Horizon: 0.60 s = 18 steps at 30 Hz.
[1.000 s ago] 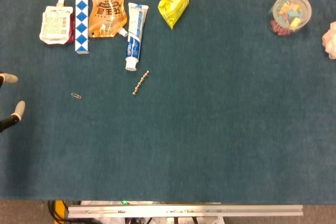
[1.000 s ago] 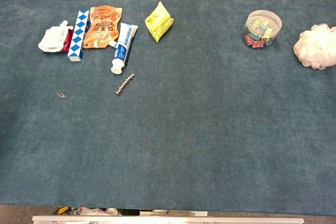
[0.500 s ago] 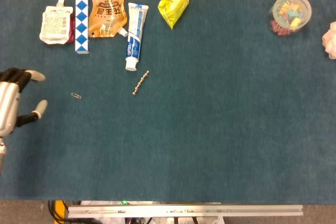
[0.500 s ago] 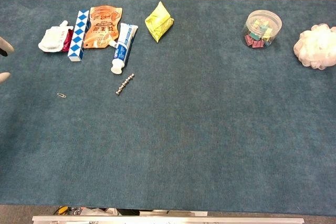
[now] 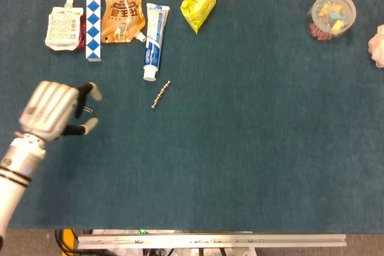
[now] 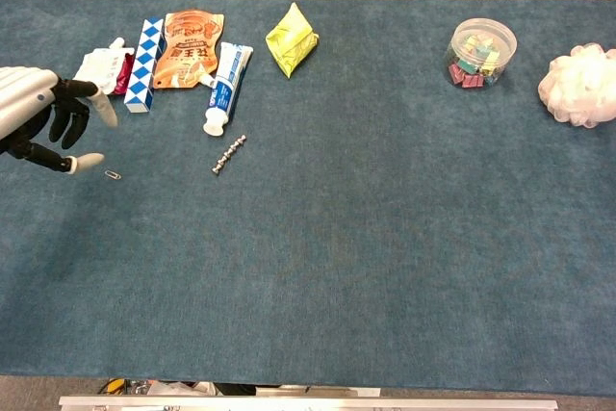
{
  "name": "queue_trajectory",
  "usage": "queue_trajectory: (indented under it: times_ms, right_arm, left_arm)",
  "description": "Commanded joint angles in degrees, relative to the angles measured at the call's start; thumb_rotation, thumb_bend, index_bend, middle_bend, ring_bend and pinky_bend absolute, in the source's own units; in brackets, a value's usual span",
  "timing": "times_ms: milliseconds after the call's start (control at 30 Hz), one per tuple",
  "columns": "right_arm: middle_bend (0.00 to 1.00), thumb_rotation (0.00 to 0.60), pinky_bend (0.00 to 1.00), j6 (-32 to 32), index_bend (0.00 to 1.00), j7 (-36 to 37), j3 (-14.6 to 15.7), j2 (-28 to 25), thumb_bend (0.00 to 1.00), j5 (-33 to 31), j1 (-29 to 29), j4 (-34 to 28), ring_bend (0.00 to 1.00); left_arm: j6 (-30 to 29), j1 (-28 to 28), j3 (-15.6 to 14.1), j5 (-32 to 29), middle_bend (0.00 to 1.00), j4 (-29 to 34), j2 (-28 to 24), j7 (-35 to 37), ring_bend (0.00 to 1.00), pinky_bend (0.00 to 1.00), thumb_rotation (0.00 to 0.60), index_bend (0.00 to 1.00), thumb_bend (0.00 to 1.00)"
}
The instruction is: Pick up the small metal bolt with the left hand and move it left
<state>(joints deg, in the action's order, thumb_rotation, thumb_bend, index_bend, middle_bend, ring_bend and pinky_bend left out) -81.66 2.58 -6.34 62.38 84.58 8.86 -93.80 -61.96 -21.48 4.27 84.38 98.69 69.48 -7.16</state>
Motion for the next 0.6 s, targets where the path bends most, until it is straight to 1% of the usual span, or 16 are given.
queue_trajectory:
  times_ms: [33, 100, 167, 267, 433, 500, 600]
  right_arm:
    - [0.45, 0.6, 0.41, 0.0, 0.49, -0.1, 0.0, 0.0, 0.37, 0.0, 0.0, -0.1, 0.39]
    - [0.45, 0.6, 0.41, 0.0, 0.49, -0.3, 0.0, -0.1, 0.37, 0.0, 0.1, -0.2, 0.39]
    - [0.45, 0.6, 0.41, 0.1, 0.49, -0.4, 0.0, -0.1, 0.37, 0.0, 0.2, -0.3, 0.39]
    - [0.45, 0.6, 0.41, 0.2, 0.49, -0.6, 0.0, 0.0, 0.37, 0.0, 0.3, -0.4, 0.39]
    - [0.45, 0.6, 0.41, 0.3, 0.49, -0.9, 0.0, 0.2, 0.37, -0.1, 0.4, -0.4, 0.39]
    - [0.45, 0.6, 0.41, 0.3, 0.49, -1.0, 0.0, 0.2, 0.37, -0.2, 0.4, -0.5, 0.39]
    - [0.45, 0.6, 0.41, 0.4, 0.49, -1.1, 0.0, 0.2, 0.37, -0.1, 0.5, -0.5, 0.39]
  left_arm:
    - [4.8, -3.2, 0.2, -1.9, 0.84, -0.6, 0.6, -1.5, 0.78, 0.84, 0.6, 0.41, 0.22]
    - [8.0, -5.1, 0.0, -3.0, 0.87, -0.4, 0.3, -2.8, 0.83, 0.87, 0.6, 0.38, 0.24]
    - [10.4, -6.6, 0.0, -4.0, 0.91, -0.3, 0.3, -3.4, 0.87, 0.91, 0.6, 0.35, 0.31]
    - [13.9, -9.1, 0.3, -5.8, 0.95, -0.3, 0.4, -3.6, 0.91, 0.94, 0.6, 0.32, 0.42]
    - [17.6, -12.0, 0.2, -8.2, 0.98, -0.6, 0.9, -5.6, 0.94, 0.96, 0.598, 0.29, 0.56]
    - [19.1, -13.3, 0.0, -9.8, 0.98, -0.7, 1.2, -7.3, 0.95, 0.96, 0.577, 0.28, 0.62]
    - [21.2, -15.3, -0.2, -12.7, 0.98, -0.9, 1.8, -10.3, 0.95, 0.97, 0.525, 0.24, 0.67]
